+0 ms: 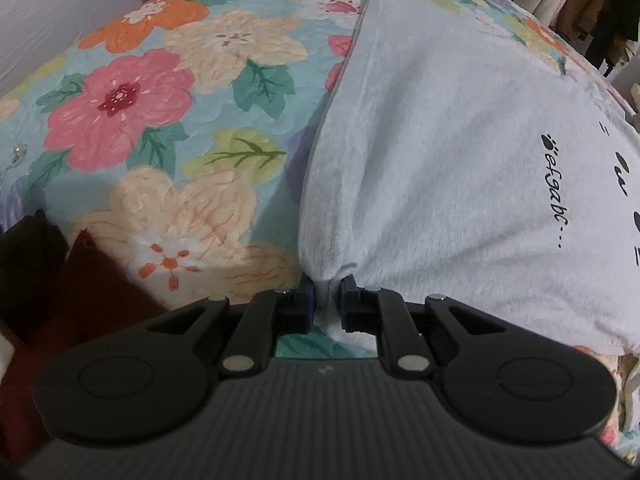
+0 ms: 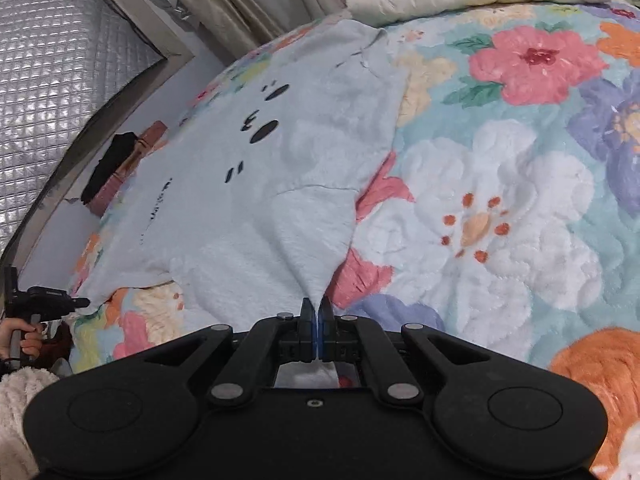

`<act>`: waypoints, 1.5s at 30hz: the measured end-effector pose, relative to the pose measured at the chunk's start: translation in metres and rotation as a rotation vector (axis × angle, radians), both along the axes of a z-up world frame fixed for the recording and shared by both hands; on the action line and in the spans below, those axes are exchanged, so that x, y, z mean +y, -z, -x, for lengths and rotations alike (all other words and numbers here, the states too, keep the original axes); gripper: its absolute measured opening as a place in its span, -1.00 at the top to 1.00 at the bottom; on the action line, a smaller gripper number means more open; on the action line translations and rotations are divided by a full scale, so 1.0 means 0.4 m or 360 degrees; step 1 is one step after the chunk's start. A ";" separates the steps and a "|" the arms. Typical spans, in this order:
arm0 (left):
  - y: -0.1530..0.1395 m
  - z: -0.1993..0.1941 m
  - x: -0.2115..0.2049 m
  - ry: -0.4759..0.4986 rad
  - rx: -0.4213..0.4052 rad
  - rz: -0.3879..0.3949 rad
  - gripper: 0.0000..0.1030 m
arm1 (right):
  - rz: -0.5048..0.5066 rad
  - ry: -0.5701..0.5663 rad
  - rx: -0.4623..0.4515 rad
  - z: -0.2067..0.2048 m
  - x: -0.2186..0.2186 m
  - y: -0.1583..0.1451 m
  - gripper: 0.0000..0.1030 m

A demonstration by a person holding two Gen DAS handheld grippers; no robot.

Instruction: Fold clothes

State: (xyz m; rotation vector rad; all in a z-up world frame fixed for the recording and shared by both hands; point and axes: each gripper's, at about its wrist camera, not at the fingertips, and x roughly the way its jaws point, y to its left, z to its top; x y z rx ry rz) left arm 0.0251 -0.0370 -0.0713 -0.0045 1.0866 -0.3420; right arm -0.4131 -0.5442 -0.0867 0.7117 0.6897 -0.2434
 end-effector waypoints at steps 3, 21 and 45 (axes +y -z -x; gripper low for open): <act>-0.030 0.010 -0.004 0.0008 -0.0038 -0.0013 0.74 | 0.0088 -0.0022 0.0026 0.011 0.013 -0.030 0.95; -0.292 0.347 -0.165 0.0297 -0.0404 -0.0181 -0.40 | 0.0413 0.0044 0.0009 -0.015 0.070 -0.208 -0.24; -0.330 0.632 -0.331 0.0560 -0.0452 0.0026 -0.55 | 0.0764 -0.0343 -0.0010 -0.109 0.341 -0.326 -0.64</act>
